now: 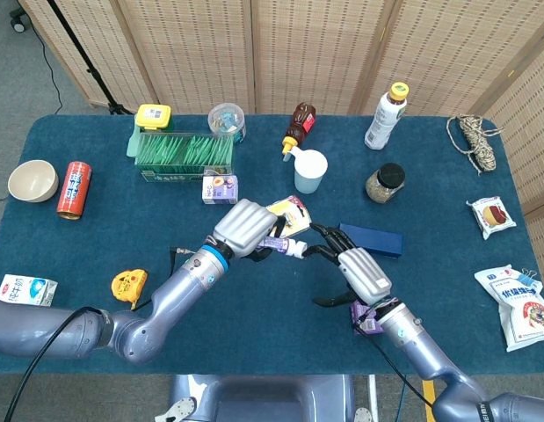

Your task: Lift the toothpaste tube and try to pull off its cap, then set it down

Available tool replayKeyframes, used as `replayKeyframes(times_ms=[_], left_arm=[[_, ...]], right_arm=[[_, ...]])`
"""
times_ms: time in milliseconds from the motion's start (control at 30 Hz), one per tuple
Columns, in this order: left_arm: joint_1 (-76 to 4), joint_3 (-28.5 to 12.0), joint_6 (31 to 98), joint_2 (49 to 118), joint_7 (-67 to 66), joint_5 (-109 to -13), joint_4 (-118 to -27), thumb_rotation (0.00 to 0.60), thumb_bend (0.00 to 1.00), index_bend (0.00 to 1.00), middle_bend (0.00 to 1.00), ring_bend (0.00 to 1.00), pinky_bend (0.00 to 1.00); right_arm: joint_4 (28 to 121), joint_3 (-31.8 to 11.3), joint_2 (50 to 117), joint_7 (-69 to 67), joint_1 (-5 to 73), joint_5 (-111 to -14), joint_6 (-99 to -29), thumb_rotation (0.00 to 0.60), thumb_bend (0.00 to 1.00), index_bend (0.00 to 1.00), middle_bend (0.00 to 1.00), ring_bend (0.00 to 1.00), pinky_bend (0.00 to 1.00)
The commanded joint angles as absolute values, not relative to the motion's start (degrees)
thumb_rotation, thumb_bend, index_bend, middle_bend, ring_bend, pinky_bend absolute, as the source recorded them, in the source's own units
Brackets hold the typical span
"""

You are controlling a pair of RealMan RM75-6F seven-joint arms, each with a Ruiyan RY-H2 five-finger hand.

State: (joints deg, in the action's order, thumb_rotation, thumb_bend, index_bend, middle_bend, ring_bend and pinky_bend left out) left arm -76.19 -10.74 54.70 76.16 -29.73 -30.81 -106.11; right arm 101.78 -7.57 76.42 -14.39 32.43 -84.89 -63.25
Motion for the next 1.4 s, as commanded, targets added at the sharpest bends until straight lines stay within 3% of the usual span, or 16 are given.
replayKeyframes(times_ms=[33,700,1200,1400], left_arm=[[-75.41,-11.07,55.05,76.55,-28.88,-32.04,-106.15,0.6,0.45,0.72,0.63,0.6,0.56],[-70.55,-11.13,56.86,78.39,-25.0,-40.91,-104.97,0.6,0.45,0.72,0.63,0.59,0.56],[-65.46,-11.2,56.85,78.43,-19.55,-49.15,-103.29,0.6,0.45,0.72,0.63,0.59,0.56],[-64.34,-11.51,56.21,77.7,-18.78,-49.97,-103.07,0.6,0.45,0.72,0.63,0.59,0.56]], right_arm=[[101.73,-7.77,76.75,-14.32,32.73,-84.74,-62.97,0.6,0.0,0.26,0.0,0.0,0.0],[102.25,-7.75,75.44,-15.98,31.35,-84.44,-65.17,0.6,0.0,0.21,0.0,0.0,0.0],[100.6,-8.87,74.56,-30.12,28.67,-81.63,-66.49,0.6,0.0,0.01,0.0,0.0,0.0],[98.88,-9.75,74.75,-39.68,28.14,-80.6,-65.56,0.58,0.0,0.0,0.0,0.0,0.0]])
